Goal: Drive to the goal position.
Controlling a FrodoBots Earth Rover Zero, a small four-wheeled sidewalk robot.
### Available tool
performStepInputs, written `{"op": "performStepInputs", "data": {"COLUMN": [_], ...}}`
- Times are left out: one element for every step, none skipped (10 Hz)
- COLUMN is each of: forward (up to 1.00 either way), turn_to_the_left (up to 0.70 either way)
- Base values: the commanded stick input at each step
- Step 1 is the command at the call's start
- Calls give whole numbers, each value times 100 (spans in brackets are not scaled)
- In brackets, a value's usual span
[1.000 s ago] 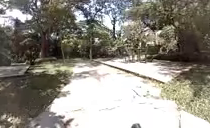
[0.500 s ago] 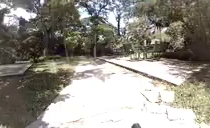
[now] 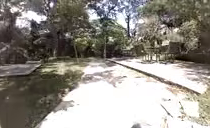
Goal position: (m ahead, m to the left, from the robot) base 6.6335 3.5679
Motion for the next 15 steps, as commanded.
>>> {"op": "performStepInputs", "data": {"forward": [50, 50, 50, 50, 50, 50, 50, 50, 50, 50, 50, 50, 50, 50, 50], "turn_to_the_left": [0, 0, 0, 0, 0, 0, 0, 0, 0, 0, 0, 0, 0, -1, -50]}}
